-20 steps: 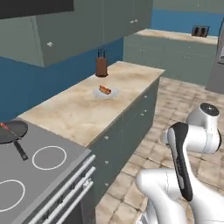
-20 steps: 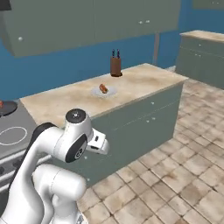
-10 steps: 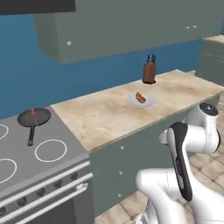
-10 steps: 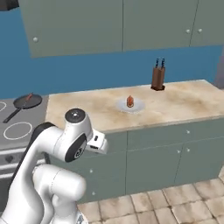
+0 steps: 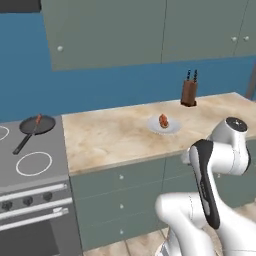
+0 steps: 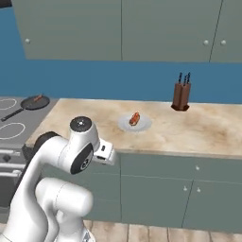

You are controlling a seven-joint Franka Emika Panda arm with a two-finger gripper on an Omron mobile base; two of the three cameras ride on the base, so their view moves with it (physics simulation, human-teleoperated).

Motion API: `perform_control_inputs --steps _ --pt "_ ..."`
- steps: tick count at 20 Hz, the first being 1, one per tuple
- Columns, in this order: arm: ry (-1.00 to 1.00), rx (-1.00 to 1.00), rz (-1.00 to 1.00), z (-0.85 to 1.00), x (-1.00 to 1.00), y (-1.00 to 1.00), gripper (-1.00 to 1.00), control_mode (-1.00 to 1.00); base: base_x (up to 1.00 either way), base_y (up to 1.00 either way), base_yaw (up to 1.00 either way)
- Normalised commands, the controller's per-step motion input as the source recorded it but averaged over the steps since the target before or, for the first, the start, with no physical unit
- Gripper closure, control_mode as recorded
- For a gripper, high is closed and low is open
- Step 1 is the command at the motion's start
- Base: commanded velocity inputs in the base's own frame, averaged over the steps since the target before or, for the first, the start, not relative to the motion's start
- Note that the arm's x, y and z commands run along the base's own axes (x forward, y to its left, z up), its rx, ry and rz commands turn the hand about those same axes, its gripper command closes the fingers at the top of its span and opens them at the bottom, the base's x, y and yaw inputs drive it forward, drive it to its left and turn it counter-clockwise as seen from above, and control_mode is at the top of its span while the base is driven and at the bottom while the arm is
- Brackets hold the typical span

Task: Place the cold items (bell pepper and orange) from the fridge in one tupperware on the dining counter. Place the warm items (kebab skewer and hot dog) in the stove area in another tupperware.

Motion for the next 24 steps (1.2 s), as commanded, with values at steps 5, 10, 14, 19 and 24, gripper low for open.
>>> perform_control_inputs --steps 5,10,14,19,24 --pt "0.0 0.0 0.0 0.0 0.0 0.0 -1.0 1.0 0.16 -0.67 0.24" --pt "0.0 0.0 0.0 0.0 0.0 0.0 -1.0 1.0 0.31 0.29 -0.01" --pt "0.0 0.0 0.0 0.0 0.0 0.0 -1.0 1.0 0.73 0.4 0.0" --pt "0.0 0.0 0.0 0.0 0.24 0.04 -1.0 -1.0 0.46 0.13 0.0" --pt "-0.03 -0.02 -0.03 -0.05 0.29 0.01 -1.0 -1.0 0.0 0.0 0.0"
